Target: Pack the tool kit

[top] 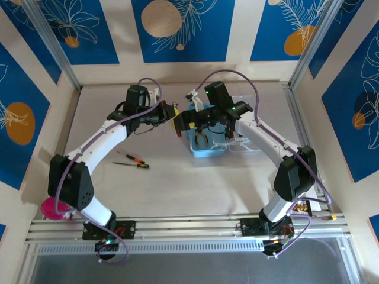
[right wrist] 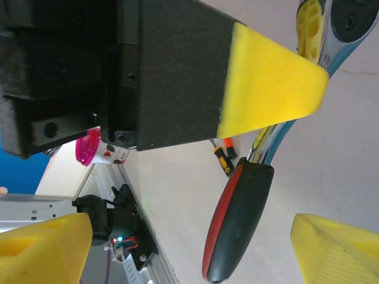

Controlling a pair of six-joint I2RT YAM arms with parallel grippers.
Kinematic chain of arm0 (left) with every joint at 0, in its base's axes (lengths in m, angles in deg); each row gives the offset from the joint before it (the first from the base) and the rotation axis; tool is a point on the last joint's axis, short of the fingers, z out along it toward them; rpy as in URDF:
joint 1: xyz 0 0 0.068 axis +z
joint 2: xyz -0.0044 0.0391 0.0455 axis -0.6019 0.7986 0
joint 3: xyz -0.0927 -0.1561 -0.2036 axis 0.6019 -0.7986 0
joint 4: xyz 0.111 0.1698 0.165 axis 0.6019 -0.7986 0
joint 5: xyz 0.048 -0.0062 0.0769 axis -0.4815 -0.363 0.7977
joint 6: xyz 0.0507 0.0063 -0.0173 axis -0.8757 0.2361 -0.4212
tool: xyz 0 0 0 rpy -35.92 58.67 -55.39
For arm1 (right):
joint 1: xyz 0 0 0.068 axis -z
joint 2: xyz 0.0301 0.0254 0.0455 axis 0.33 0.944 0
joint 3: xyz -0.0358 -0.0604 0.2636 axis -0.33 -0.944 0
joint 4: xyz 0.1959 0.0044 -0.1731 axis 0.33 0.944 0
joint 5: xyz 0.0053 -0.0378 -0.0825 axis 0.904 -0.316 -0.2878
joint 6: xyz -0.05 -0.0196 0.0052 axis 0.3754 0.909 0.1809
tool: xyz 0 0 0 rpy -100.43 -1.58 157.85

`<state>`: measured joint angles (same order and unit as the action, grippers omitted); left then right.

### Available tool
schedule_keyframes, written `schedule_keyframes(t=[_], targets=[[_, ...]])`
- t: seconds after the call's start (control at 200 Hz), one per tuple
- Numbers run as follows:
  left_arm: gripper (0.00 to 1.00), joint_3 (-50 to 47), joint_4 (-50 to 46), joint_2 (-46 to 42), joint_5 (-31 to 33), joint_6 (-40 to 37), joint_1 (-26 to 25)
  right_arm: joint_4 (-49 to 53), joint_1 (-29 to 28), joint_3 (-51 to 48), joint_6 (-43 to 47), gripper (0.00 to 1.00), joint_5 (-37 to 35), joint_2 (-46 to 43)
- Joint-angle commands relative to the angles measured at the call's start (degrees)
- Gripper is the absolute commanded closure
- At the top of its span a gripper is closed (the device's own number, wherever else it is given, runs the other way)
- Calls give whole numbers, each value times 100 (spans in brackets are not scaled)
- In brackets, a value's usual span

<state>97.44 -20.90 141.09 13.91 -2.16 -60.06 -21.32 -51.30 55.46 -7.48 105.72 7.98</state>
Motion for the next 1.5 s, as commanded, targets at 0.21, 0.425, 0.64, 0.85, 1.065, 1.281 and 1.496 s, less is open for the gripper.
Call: schedule_keyframes(t=[0.21, 0.425, 0.64, 0.85, 1.065, 1.281, 1.496], targets=[[100, 191, 1041, 150, -588, 583, -134, -3, -48, 35, -197, 28, -420, 224], [100, 164, 1195, 227, -690, 674, -246, -59, -33, 50, -264, 71, -461, 241], [100, 130, 914, 221, -626, 536, -332, -55, -24, -103, -277, 100, -626, 17], [32, 1043, -1548, 308, 538, -714, -139, 358, 97, -360, -255, 100, -1103, -432], [0, 1241, -3009, 218, 1742, -1467, 563, 1461, 474, -272, -69, 100, -2193, -578], [0, 785, -3682, 205, 3167, -2382, 749, 2089, 723, -118, 47, 100, -3525, -16], [0, 436, -3696, 200, 3282, -2587, 792, 2310, 759, 364, 132, 100, -4175, 767]])
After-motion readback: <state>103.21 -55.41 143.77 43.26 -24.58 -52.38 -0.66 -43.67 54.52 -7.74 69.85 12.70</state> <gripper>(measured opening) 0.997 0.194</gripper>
